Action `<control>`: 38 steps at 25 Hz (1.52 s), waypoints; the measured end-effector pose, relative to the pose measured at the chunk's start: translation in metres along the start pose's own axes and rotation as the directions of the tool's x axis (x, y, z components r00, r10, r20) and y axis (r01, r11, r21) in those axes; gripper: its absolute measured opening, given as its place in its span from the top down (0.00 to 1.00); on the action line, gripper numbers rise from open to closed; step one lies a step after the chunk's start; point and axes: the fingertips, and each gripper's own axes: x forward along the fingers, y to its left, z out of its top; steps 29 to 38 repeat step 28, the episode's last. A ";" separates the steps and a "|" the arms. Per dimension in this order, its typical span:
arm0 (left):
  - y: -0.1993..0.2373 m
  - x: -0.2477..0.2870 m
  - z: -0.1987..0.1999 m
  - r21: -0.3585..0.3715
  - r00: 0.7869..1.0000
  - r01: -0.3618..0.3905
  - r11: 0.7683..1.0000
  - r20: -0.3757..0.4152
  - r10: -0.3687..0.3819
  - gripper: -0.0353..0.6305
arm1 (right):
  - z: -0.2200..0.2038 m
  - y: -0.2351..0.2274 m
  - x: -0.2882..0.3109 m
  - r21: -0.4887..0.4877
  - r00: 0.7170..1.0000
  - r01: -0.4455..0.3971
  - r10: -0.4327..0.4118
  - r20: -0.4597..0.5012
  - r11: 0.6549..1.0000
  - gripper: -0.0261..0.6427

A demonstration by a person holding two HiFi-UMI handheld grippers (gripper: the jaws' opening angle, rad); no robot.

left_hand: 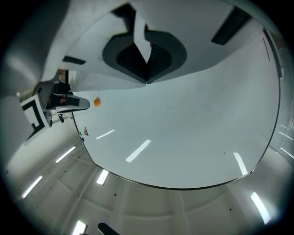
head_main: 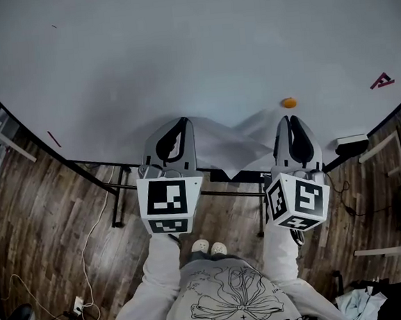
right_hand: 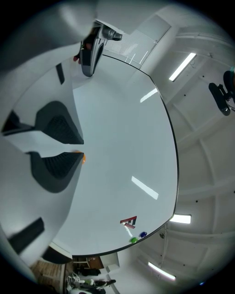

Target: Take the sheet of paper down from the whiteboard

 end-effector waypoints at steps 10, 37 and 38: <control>0.004 0.000 -0.001 -0.013 1.000 -0.013 1.000 0.002 0.013 0.94 | -0.002 0.000 0.001 0.001 1.000 0.006 -0.006 -0.006 1.000 0.89; 0.004 0.002 -0.003 -0.008 1.000 -0.019 1.000 -0.007 0.019 0.94 | -0.006 -0.007 0.003 -0.005 1.000 0.009 -0.010 -0.020 1.000 0.89; 0.004 0.002 -0.003 -0.008 1.000 -0.019 1.000 -0.007 0.019 0.94 | -0.006 -0.007 0.003 -0.005 1.000 0.009 -0.010 -0.020 1.000 0.89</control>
